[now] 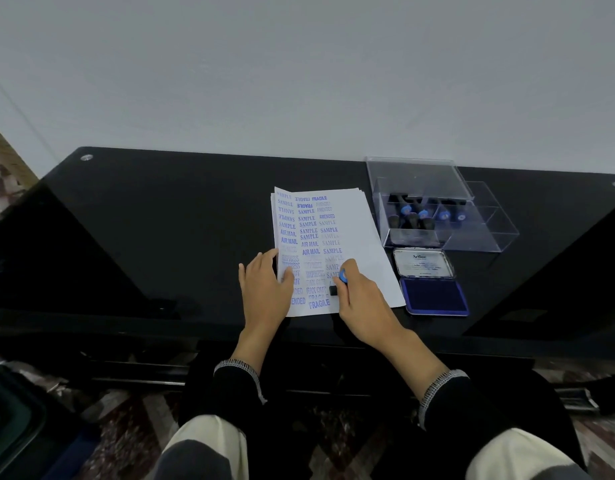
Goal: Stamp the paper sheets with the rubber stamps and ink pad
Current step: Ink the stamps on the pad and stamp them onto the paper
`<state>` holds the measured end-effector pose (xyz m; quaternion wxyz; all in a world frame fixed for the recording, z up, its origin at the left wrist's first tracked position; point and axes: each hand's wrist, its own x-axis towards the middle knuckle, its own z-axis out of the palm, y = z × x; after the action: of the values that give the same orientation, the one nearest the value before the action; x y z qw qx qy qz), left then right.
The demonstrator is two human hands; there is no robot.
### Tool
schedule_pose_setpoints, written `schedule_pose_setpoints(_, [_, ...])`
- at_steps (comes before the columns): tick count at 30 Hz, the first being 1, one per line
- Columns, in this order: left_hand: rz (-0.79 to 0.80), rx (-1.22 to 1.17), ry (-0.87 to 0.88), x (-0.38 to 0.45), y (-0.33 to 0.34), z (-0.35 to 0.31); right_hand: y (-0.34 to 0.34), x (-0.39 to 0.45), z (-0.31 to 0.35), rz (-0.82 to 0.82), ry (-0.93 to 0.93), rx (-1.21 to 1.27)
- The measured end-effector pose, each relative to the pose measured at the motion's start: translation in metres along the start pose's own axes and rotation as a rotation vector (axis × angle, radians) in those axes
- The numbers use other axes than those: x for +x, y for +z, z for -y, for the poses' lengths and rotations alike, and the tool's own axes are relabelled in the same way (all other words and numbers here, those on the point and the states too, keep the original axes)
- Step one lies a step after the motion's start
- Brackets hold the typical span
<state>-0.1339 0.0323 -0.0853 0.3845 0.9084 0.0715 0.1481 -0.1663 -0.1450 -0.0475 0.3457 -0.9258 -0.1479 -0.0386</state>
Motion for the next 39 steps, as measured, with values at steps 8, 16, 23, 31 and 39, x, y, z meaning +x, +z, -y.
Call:
schedule_pose_setpoints(8, [0.0, 0.005, 0.007, -0.001, 0.0, 0.0, 0.0, 0.003, 0.0, 0.015, 0.019, 0.013])
schedule_pose_setpoints(16, [0.005, 0.017, 0.01, 0.001, 0.002, 0.002, -0.005, 0.015, -0.002, 0.064, 0.048, 0.031])
schedule_pose_setpoints(23, [-0.002, 0.03, 0.017, -0.001, 0.001, 0.0, 0.009, -0.003, -0.004, -0.053, 0.004, -0.048])
schedule_pose_setpoints(31, [0.006, 0.032, 0.013, -0.001, 0.0, -0.001, 0.008, -0.003, 0.0, -0.062, 0.016, -0.077])
schedule_pose_setpoints(39, [0.0, 0.034, 0.013, -0.001, -0.001, -0.003, 0.002, 0.019, -0.003, -0.01, 0.056, -0.087])
